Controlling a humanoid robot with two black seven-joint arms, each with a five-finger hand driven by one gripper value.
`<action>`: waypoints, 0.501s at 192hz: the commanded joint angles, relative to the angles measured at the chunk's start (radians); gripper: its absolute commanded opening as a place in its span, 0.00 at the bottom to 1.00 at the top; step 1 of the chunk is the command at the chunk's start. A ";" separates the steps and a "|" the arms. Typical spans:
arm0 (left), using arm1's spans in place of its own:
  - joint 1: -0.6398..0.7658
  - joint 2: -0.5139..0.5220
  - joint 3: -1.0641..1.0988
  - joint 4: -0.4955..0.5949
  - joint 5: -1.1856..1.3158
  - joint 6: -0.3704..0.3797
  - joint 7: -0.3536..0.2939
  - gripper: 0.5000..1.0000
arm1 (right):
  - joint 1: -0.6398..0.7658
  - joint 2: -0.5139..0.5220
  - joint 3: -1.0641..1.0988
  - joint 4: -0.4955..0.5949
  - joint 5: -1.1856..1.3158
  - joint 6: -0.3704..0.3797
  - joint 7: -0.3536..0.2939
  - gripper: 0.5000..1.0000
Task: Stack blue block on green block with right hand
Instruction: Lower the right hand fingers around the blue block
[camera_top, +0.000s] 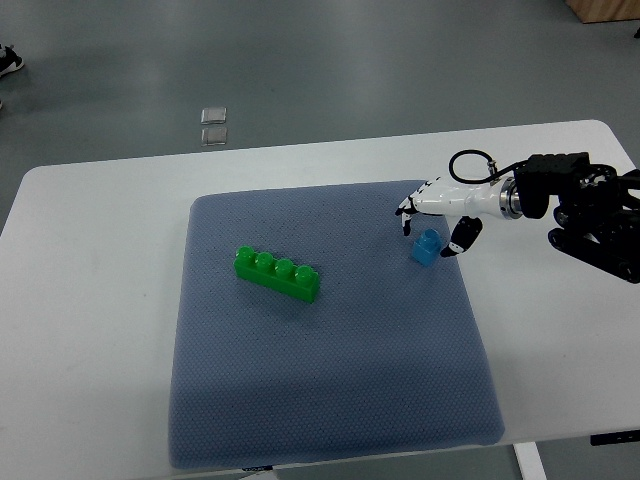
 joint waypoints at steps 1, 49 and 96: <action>0.000 0.000 0.000 0.000 0.000 0.000 0.000 1.00 | -0.001 -0.003 -0.001 0.000 0.000 0.001 0.000 0.70; 0.000 0.000 0.000 0.000 0.000 0.000 0.000 1.00 | 0.000 -0.009 -0.003 0.006 0.000 0.009 0.000 0.61; 0.000 0.000 0.000 0.000 0.000 0.000 0.000 1.00 | 0.000 -0.017 -0.004 0.006 -0.001 0.009 0.002 0.57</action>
